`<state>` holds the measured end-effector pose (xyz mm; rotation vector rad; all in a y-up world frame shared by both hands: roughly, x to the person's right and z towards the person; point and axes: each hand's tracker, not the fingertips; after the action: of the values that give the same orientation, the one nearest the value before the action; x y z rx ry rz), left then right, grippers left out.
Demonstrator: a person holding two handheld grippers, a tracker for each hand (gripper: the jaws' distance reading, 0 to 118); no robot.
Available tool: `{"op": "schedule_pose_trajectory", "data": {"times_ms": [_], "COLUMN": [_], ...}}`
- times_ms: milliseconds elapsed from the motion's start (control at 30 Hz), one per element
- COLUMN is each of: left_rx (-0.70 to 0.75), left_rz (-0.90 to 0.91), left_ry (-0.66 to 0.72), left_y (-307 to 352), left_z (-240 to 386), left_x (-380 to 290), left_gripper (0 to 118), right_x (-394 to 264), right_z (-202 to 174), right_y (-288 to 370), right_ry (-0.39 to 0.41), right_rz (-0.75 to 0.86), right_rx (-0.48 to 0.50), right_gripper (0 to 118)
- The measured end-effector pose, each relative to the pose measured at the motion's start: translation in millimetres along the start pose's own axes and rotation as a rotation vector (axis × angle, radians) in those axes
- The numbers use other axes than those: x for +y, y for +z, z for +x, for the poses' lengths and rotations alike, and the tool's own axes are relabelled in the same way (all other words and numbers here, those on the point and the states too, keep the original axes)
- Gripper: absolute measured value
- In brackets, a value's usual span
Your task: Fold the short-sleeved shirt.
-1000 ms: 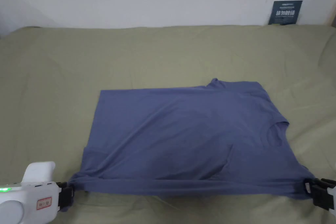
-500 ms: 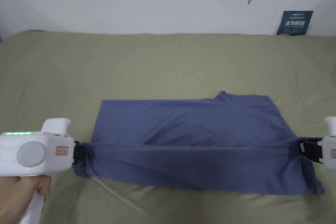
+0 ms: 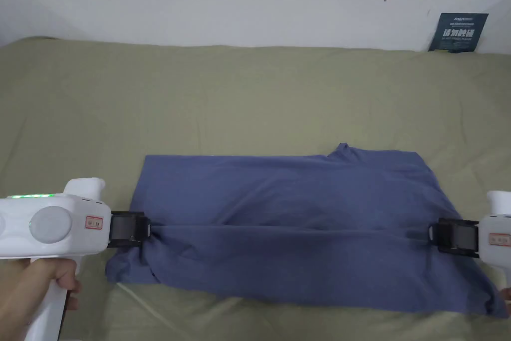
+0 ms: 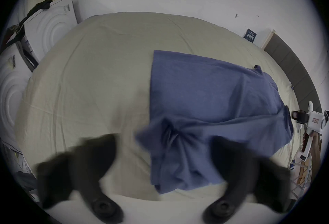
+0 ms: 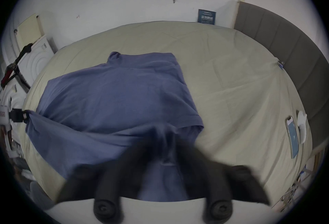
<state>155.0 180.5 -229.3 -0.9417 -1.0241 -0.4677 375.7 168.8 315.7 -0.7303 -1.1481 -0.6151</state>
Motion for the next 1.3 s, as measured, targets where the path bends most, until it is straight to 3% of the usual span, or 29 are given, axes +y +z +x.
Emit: {"op": "schedule_pose_trajectory", "data": {"times_ms": [33, 67, 200, 267, 300, 333, 367, 433, 567, 633, 667, 767, 833, 1000, 1067, 1100, 1167, 1200, 1233, 1267, 1300], "left_rx": [0.017, 0.020, -0.015, -0.014, -0.018, -0.018, -0.021, -0.025, -0.028, -0.017, 0.003, 0.086, 0.053, 0.054, 0.060, 0.059, 0.039, 0.052, 0.040, 0.035, 0.038], "left_rz": [0.014, 0.039, 0.055, 0.089, 0.085, 0.087, 0.081, 0.079, 0.072, 0.071, 0.046, 0.055, 0.036, -0.013, -0.019, -0.009, 0.010, 0.028, 0.014, 0.007, 0.006], "left_ry": [0.002, 0.012, 0.068, 0.058, 0.039, 0.035, 0.039, 0.051, 0.075, 0.083, 0.096, 0.116, 0.113, 0.106, 0.108, 0.112, 0.142, 0.149, 0.143, 0.147, 0.151], "left_y": [7.8, 13.0, 37.7, 51.7, 56.2, 60.6, 61.1, 62.1, 62.3, 46.2, 38.1, 6.4, -15.8, -0.7, 0.2, 3.4, 2.9, 5.6, 5.6, -0.5, -0.1], "left_z": [-2.9, -4.9, -12.7, -7.8, -5.3, -6.0, -4.4, -3.1, -0.1, -12.9, -15.2, -11.1, -11.2, 24.8, 34.2, 36.2, 30.8, 32.6, 32.5, 23.1, 21.6], "left_x": [-6.9, -14.3, -46.7, -69.4, -76.5, -84.0, -90.1, -100.7, -100.2, -88.5, -79.8, -56.4, -35.5, -50.7, -53.9, -55.0, -63.3, -65.7, -66.3, -63.4, -64.0], "left_gripper": [118, 118, 118, 112, 86, 49, 3, 0, 4, 84, 118, 118, 118, 117, 108, 80, 5, 6, 6, 6, 6], "right_x": [-3.8, -12.5, -35.2, -55.5, -66.2, -75.6, -85.2, -99.5, -116.1, -116.2, -115.1, -112.0, -109.4, -103.4, -101.0, -100.4, -96.3, -94.4, -91.9, -89.1, -84.4], "right_z": [0.1, -0.6, 0.5, -7.5, -12.0, -16.3, -23.6, -28.1, -26.2, -18.8, -15.2, -12.2, -5.5, 4.8, 9.0, 10.7, 14.8, 16.4, 17.7, 19.1, 21.3], "right_y": [15.3, 22.1, 42.5, 56.1, 65.1, 72.8, 80.0, 83.9, 86.3, 78.1, 76.0, 74.9, 70.4, 58.9, 53.2, 51.4, 51.0, 51.3, 52.7, 52.3, 49.4], "right_ry": [-0.030, -0.025, -0.004, 0.023, 0.041, 0.060, 0.074, 0.068, 0.071, 0.061, 0.060, 0.071, 0.068, 0.045, 0.034, 0.028, 0.007, -0.001, -0.010, -0.030, -0.040], "right_rz": [0.102, 0.049, 0.043, 0.052, 0.073, 0.099, 0.108, 0.100, 0.045, 0.030, 0.025, 0.020, 0.012, 0.001, -0.002, -0.002, 0.017, 0.026, 0.032, 0.034, 0.018], "right_rx": [0.013, 0.028, 0.029, 0.050, 0.059, 0.067, 0.049, 0.045, 0.082, 0.088, 0.088, 0.064, 0.051, 0.026, 0.017, 0.013, 0.004, 0.005, 0.003, 0.013, 0.030], "right_gripper": [111, 107, 112, 104, 78, 45, 7, 2, 2, 2, 2, 2, 2, 2, 2, 2, 3, 19, 54, 99, 116]}}
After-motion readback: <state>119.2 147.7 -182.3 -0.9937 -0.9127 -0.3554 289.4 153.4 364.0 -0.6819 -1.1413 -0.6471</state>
